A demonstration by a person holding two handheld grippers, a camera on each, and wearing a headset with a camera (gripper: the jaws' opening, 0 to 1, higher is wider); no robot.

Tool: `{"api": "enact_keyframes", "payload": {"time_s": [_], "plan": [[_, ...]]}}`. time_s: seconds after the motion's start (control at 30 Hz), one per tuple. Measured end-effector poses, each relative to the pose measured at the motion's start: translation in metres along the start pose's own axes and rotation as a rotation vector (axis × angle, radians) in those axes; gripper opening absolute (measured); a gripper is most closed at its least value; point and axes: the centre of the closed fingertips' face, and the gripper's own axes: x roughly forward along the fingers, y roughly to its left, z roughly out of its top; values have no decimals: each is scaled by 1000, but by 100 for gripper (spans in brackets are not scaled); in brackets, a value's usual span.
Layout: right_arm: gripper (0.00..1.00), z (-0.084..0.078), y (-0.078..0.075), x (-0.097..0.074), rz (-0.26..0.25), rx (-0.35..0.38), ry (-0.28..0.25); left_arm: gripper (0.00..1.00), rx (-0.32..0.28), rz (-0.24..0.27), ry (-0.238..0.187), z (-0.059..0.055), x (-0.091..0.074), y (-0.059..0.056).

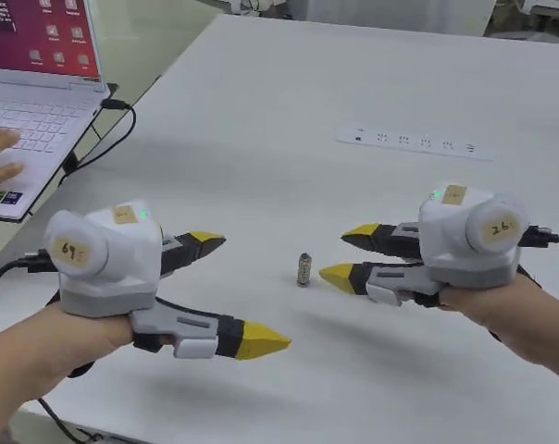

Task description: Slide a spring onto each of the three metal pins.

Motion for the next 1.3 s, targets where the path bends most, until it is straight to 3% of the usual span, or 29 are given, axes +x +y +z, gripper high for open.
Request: {"api": "enact_keyframes", "payload": {"time_s": [0.27,0.4,0.7,1.13,1.3], "plan": [[46,-3,-2,-25,-46,-12,-22,98,13,-3,-10,8,8,-2],[57,-2,-5,-39,-81,32,-64,98,18,-10,-6,8,10,-6],[71,-23,-9,-66,-133,101,-82,98,31,-13,-16,15,10,-12],[99,-41,-11,-99,-186,191,-129,98,21,2,-16,13,9,-13],[99,-53,-19,-117,-240,238,-133,98,16,10,-20,12,7,-14]]}}
